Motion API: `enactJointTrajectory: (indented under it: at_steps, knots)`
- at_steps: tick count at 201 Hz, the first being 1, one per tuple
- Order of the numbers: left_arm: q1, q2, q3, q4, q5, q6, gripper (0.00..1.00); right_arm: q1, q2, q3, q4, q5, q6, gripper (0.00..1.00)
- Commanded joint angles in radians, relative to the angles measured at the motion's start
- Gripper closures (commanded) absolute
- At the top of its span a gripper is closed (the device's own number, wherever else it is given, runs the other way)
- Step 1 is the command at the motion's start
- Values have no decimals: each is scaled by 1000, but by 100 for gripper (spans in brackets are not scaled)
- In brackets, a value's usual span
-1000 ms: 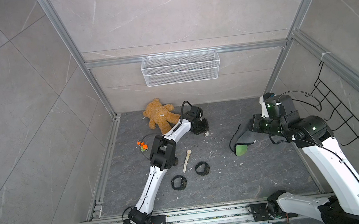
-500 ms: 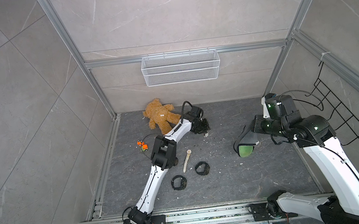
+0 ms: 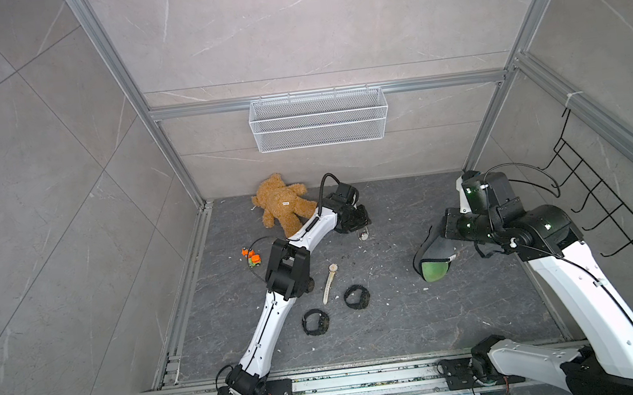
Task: Wipe the watch dial
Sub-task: Place the watch at the center of the board.
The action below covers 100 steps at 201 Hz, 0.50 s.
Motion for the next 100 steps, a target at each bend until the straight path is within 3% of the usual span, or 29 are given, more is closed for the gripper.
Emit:
enactJointTrajectory:
  at_steps: [1, 50, 100]
  knots:
    - [5, -190, -80, 3, -19, 43, 66, -4, -4, -52, 19, -19, -4, 100]
    - [9, -540, -478, 53, -98, 63, 67, -4, 60, -134, 80, -31, -23, 100]
    - [22, -821, -854, 19, -142, -11, 68, -4, 190, -132, 149, -23, -46, 100]
